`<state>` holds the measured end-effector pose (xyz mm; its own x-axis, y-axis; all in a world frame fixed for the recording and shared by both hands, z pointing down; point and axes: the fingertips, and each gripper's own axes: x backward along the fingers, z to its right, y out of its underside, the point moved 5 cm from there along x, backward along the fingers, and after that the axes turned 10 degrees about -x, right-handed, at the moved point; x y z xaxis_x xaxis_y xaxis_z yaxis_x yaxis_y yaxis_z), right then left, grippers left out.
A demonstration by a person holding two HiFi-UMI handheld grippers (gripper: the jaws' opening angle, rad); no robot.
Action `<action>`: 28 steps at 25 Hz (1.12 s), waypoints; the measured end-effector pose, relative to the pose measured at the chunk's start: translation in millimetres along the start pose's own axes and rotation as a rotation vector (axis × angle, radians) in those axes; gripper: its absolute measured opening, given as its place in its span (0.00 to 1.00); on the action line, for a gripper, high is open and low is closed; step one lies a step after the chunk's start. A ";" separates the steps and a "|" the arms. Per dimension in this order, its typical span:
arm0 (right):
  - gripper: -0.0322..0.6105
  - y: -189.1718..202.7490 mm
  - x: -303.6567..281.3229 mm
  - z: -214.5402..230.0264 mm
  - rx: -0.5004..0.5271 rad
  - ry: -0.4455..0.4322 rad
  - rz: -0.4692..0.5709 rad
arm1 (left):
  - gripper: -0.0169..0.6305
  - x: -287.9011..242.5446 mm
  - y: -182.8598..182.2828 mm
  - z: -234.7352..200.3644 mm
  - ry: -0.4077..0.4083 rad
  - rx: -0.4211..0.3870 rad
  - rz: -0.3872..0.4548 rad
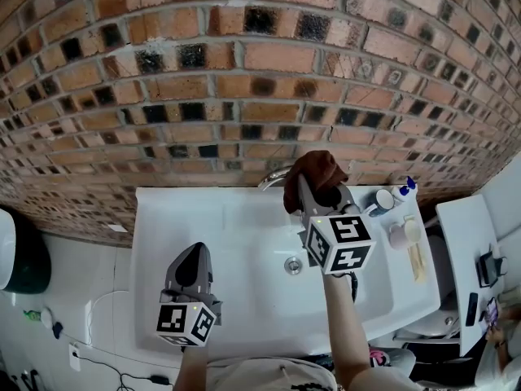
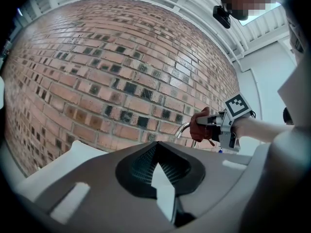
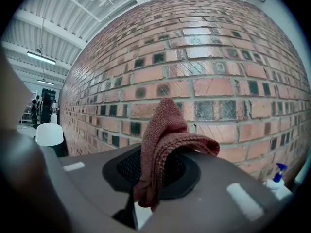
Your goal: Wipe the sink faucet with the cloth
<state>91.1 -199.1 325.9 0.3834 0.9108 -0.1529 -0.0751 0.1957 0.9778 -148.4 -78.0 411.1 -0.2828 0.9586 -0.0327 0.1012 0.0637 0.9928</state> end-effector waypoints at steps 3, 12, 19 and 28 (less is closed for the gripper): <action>0.14 -1.6 3.8 16.7 0.018 0.057 -0.015 | 0.04 -2.2 2.5 2.1 0.009 0.003 0.001; 0.14 10.2 6.6 48.2 0.039 0.151 -0.058 | 0.04 -8.9 8.2 6.9 0.032 0.014 -0.021; 0.13 59.1 -4.3 78.8 0.016 0.260 -0.201 | 0.04 -10.5 14.1 0.8 0.024 0.021 -0.032; 0.13 113.9 -19.4 80.5 0.006 0.276 -0.339 | 0.04 -12.8 16.9 -3.8 0.008 0.024 -0.053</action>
<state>149.2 -223.7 451.8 0.1254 0.8584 -0.4975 0.0180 0.4994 0.8662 -146.7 -90.2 428.8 -0.2956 0.9516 -0.0841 0.1087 0.1210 0.9867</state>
